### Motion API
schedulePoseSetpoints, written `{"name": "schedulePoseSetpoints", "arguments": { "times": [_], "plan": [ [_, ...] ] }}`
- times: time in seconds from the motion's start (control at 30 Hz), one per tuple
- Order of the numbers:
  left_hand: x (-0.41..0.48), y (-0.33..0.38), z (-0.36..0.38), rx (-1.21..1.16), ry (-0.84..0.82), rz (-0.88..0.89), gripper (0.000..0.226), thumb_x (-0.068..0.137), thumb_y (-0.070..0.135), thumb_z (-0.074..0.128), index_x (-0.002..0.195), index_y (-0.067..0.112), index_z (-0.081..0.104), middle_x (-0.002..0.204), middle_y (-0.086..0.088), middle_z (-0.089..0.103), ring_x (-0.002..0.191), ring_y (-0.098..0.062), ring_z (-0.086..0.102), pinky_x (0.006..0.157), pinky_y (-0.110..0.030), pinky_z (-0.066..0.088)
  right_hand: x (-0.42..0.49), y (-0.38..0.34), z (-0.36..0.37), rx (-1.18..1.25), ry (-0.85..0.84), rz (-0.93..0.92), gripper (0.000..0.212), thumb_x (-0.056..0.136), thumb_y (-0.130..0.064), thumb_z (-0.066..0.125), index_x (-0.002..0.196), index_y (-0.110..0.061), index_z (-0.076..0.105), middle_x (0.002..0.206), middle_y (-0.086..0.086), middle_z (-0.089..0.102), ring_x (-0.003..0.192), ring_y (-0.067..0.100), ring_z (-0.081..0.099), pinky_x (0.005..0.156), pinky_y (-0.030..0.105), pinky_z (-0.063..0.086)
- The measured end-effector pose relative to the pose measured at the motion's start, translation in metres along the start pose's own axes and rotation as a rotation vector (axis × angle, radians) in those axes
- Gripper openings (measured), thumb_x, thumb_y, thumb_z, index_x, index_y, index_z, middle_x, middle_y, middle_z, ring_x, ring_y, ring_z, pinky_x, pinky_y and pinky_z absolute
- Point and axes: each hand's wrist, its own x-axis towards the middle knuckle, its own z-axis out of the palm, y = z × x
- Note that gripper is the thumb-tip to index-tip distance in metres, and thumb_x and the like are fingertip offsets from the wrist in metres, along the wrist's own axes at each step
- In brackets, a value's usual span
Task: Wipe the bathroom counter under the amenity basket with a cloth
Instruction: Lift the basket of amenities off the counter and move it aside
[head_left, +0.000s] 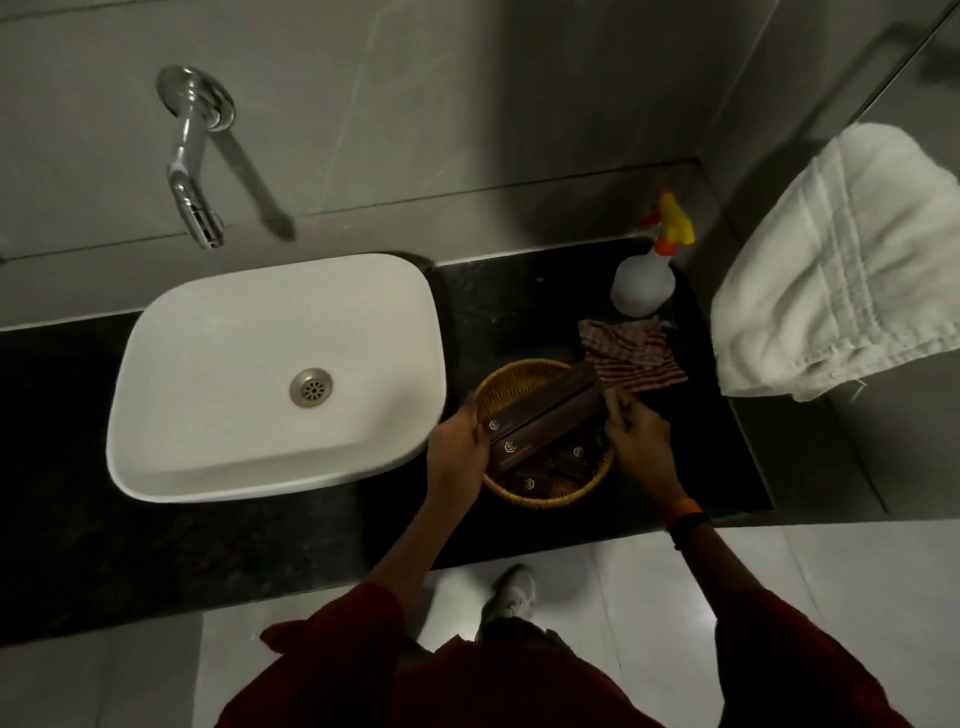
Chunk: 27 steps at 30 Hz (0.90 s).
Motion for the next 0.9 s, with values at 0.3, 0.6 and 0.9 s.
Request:
{"name": "schedulePoseSetpoints", "arguments": {
  "times": [0.3, 0.6, 0.9],
  "plan": [
    [0.014, -0.018, 0.031, -0.008, 0.062, -0.135, 0.049, 0.095, 0.000, 0.046, 0.142, 0.010, 0.050, 0.127, -0.017, 0.068, 0.118, -0.034, 0.064, 0.103, -0.041, 0.051, 0.019, 0.024, 0.028, 0.066, -0.086, 0.032, 0.036, 0.096, -0.001, 0.052, 0.131, -0.004, 0.058, 0.117, 0.017, 0.065, 0.103, 0.026, 0.063, 0.091, 0.042, 0.051],
    [0.032, 0.039, 0.055, 0.123, 0.112, 0.057, 0.048, 0.097, 0.022, 0.055, 0.143, 0.009, 0.047, 0.153, -0.013, 0.043, 0.146, -0.030, 0.036, 0.117, -0.046, 0.037, 0.058, 0.025, -0.002, 0.060, 0.208, 0.040, 0.035, 0.101, -0.022, 0.058, 0.134, -0.013, 0.061, 0.131, 0.011, 0.067, 0.121, 0.027, 0.062, 0.097, 0.025, 0.046],
    [0.158, 0.106, 0.119, 0.356, -0.279, 0.282, 0.058, 0.094, 0.023, 0.059, 0.148, 0.011, 0.040, 0.150, -0.017, 0.044, 0.139, -0.040, 0.035, 0.110, -0.051, 0.033, 0.150, 0.038, -0.024, -0.299, 0.036, 0.078, 0.049, 0.108, -0.023, 0.042, 0.154, -0.008, 0.034, 0.158, 0.013, 0.039, 0.146, 0.029, 0.038, 0.124, 0.039, 0.028]
  ]
}}
